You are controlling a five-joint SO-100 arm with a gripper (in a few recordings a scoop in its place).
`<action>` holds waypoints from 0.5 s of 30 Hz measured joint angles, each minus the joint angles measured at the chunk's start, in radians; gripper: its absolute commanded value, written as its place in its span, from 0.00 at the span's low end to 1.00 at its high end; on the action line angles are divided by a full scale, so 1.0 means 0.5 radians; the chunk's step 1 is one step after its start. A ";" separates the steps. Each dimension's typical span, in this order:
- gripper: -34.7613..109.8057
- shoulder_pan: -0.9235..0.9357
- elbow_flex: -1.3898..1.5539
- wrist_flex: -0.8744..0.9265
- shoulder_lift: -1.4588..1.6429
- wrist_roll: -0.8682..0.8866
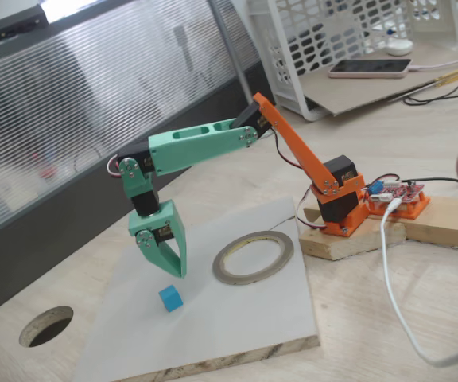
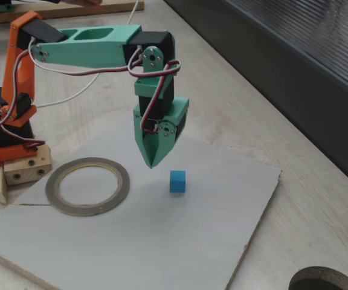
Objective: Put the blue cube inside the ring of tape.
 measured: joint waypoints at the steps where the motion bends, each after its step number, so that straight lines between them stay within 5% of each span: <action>1: 0.24 0.000 -0.031 0.000 -0.031 0.000; 15: 0.24 0.000 -0.402 0.000 -0.270 0.000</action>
